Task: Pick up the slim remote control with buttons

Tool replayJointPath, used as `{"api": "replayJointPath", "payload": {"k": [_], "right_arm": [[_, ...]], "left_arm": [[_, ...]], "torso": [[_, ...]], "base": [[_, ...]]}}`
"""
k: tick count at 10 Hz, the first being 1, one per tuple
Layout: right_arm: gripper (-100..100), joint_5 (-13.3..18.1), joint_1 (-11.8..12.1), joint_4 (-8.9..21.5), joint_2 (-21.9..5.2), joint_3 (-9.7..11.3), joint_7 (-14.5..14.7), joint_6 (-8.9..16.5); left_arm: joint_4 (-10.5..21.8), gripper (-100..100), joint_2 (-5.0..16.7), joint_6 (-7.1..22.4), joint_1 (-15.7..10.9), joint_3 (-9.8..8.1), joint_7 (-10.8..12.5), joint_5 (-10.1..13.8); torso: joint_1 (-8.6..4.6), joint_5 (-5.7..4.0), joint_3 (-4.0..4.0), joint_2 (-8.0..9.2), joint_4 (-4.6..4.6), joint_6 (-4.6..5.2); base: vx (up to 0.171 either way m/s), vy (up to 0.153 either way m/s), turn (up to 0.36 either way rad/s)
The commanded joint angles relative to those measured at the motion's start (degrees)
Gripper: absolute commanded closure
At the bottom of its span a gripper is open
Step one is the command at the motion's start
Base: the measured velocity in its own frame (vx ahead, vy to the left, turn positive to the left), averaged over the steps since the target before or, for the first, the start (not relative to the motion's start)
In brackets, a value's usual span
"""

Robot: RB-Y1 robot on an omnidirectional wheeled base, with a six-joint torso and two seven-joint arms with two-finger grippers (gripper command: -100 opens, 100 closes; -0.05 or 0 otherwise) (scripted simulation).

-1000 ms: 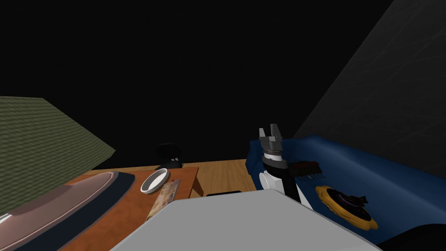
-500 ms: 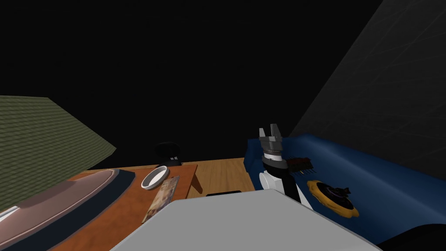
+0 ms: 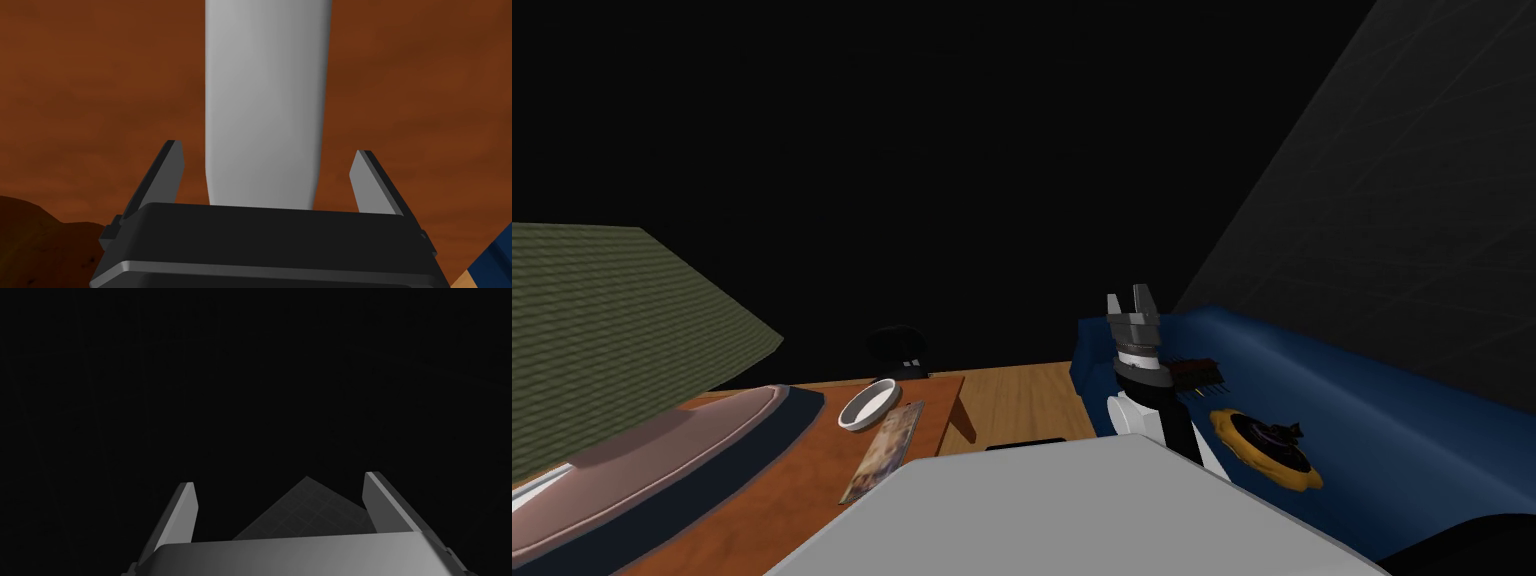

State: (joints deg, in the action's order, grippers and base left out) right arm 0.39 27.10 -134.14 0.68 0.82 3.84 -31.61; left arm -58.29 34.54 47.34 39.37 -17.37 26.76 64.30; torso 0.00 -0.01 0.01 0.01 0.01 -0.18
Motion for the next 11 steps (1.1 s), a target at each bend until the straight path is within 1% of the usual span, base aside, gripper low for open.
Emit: {"api": "replayJointPath", "payload": {"k": [1,2,3,4,5,6,7,8,9,10,11], "right_arm": [[0,0.0,0.0,0.0,0.0,0.0,0.0,0.0],[0,0.0,0.0,0.0,0.0,0.0,0.0,0.0],[0,0.0,0.0,0.0,0.0,0.0,0.0,0.0],[0,0.0,0.0,0.0,0.0,0.0,0.0,0.0],[0,0.0,0.0,0.0,0.0,0.0,0.0,0.0],[0,0.0,0.0,0.0,0.0,0.0,0.0,0.0],[0,0.0,0.0,0.0,0.0,0.0,0.0,0.0],[0,0.0,0.0,0.0,0.0,0.0,0.0,0.0],[0,0.0,0.0,0.0,0.0,0.0,0.0,0.0],[0,0.0,0.0,0.0,0.0,0.0,0.0,0.0],[0,0.0,0.0,0.0,0.0,0.0,0.0,0.0]], "left_arm": [[2.9,-100,1.4,0.0,-2.9,0.92,-0.6,1.0],[3.6,-100,1.4,0.0,-2.9,0.92,-0.6,1.0],[5.5,-100,2.8,0.0,-5.2,1.84,-1.1,2.0],[7.3,-100,2.8,0.0,-5.8,1.84,-1.1,2.0],[9.5,-100,4.2,-0.1,-8.2,2.75,-1.7,3.0],[10.7,-100,4.2,-0.1,-8.7,2.75,-1.7,3.0],[12.5,-100,5.6,-0.1,-10.9,3.67,-2.3,4.0],[13.4,-100,5.6,-0.1,-11.6,3.67,-2.3,4.0],[14.5,-100,5.6,-0.1,-11.6,3.67,-2.3,4.0],[16.9,-100,7.1,-0.1,-14.5,4.59,-2.8,5.0],[18.1,-100,7.1,-0.1,-14.5,4.59,-2.8,5.0]], "torso": [[0.0,0.0,0.0,0.0,0.0,0.0],[-0.08,-0.01,0.04,0.08,0.02,0.02],[-0.13,-0.03,0.09,0.15,0.03,0.0],[-0.07,0.04,0.13,0.19,0.1,0.08],[0.02,0.07,0.13,0.18,0.1,0.07],[0.03,0.08,0.15,0.21,0.1,0.08],[0.08,0.09,0.15,0.21,0.1,0.06],[0.11,0.1,0.15,0.22,0.1,0.07],[0.1,0.1,0.14,0.19,0.09,0.05],[0.15,0.12,0.09,0.11,0.07,0.03],[0.16,0.15,0.1,0.14,0.08,0.07]], "base": [[-0.036,-0.027,-0.048],[-0.051,-0.039,-0.009],[-0.068,-0.056,-0.019],[-0.059,-0.048,-0.02],[-0.071,-0.051,-0.03],[-0.066,-0.036,-0.015],[-0.068,-0.034,-0.028],[-0.058,-0.038,-0.015],[-0.022,-0.022,0.003],[-0.048,-0.046,-0.016],[-0.05,-0.046,-0.024]]}}
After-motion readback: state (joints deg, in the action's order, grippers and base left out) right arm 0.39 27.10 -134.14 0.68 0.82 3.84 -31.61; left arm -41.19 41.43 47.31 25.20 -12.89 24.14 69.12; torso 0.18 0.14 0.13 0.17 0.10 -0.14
